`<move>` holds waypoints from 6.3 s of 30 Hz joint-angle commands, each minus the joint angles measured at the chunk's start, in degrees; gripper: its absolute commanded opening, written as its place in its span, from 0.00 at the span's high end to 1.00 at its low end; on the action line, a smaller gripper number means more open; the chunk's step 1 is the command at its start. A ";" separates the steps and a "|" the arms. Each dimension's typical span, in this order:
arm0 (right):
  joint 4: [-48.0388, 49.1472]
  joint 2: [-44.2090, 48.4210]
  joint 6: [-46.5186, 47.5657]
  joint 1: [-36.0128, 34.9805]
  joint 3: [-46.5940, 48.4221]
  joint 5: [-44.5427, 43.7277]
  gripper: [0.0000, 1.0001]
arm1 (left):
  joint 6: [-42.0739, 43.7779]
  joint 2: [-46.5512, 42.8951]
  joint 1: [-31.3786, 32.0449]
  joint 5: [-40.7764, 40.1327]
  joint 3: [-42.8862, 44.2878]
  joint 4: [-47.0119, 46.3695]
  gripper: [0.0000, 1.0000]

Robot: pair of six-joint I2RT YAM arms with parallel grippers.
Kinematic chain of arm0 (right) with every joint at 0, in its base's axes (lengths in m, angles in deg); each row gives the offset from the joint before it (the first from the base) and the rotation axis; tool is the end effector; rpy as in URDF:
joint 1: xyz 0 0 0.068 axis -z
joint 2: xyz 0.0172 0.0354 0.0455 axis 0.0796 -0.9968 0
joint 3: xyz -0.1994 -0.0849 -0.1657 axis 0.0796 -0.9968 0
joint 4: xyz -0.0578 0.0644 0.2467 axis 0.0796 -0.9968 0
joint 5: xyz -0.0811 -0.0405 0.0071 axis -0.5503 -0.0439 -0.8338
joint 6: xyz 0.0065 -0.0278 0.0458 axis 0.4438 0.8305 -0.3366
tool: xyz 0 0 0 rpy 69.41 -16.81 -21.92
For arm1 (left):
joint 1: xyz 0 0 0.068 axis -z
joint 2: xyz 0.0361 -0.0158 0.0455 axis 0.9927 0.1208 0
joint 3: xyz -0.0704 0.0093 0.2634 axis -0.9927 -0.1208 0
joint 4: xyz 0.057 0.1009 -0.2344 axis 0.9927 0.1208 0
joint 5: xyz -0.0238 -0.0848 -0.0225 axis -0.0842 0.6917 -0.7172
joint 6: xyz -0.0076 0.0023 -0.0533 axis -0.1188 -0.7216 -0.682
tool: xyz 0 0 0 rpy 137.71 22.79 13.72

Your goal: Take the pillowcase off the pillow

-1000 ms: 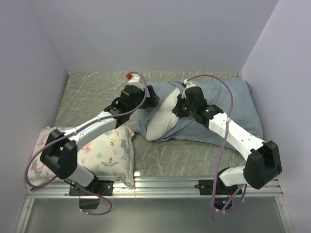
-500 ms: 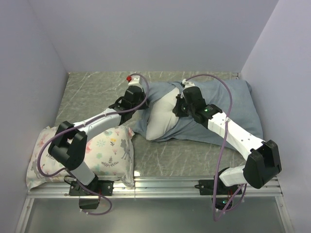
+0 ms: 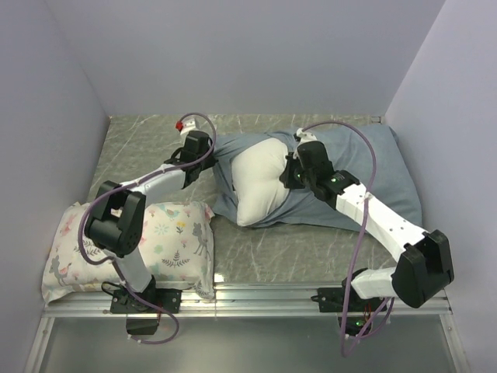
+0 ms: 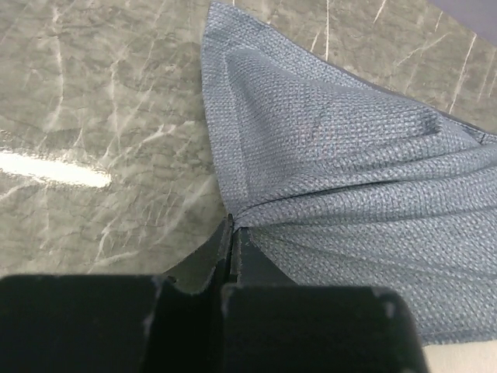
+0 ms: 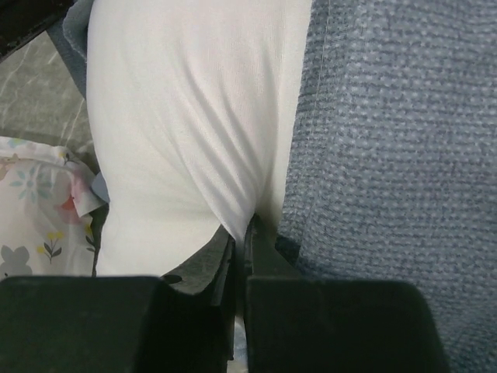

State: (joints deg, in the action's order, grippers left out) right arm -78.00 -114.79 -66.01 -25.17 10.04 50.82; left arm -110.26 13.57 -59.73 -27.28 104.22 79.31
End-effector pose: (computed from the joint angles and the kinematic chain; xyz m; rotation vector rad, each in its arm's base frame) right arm 0.2575 0.1460 0.2926 -0.1436 2.2385 0.4639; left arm 0.3629 -0.1461 0.2244 -0.4839 2.0884 -0.3744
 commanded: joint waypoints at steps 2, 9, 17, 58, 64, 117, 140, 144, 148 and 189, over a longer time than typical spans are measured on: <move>-2.93 2.97 1.28 2.58 -0.89 -5.42 1.00 | -0.07 3.71 -2.76 -1.28 4.61 4.15 1.00; -6.61 0.87 3.74 0.30 7.72 -8.21 0.78 | 0.54 6.36 0.39 5.59 2.95 -1.97 1.00; -8.38 -5.28 9.80 -9.63 21.87 -21.15 0.26 | 0.01 6.01 2.07 7.44 0.14 -4.97 1.00; -7.24 15.61 3.92 -4.10 -0.35 -3.41 1.00 | -1.40 10.13 -9.18 7.27 11.55 -1.37 1.00; -3.99 15.81 0.77 -1.21 3.67 3.44 1.00 | 0.10 12.07 -5.85 10.77 12.79 -2.59 1.00; -12.14 -24.11 -1.02 -0.15 51.42 11.82 0.36 | -7.19 -3.66 5.23 22.14 1.28 -6.56 1.00; -4.34 -7.51 -0.04 3.10 10.65 -17.38 0.78 | -6.23 -13.67 0.49 14.21 2.33 -2.77 1.00; -3.11 -3.28 -0.13 7.83 6.95 -16.50 1.00 | -6.84 -16.92 -5.73 13.77 2.16 -1.80 1.00; -2.40 -1.43 -0.48 13.98 3.78 -15.62 1.00 | -7.63 -19.30 -11.89 13.77 2.86 -0.05 1.00; -29.29 -51.26 16.22 4.42 70.05 -8.05 0.43 | -11.23 -23.78 -9.71 19.05 -24.21 -8.39 1.00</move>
State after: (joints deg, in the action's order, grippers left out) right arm -102.76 -169.54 -51.26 -21.17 82.21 44.87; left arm -121.50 -10.62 -70.15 -7.91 79.63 72.58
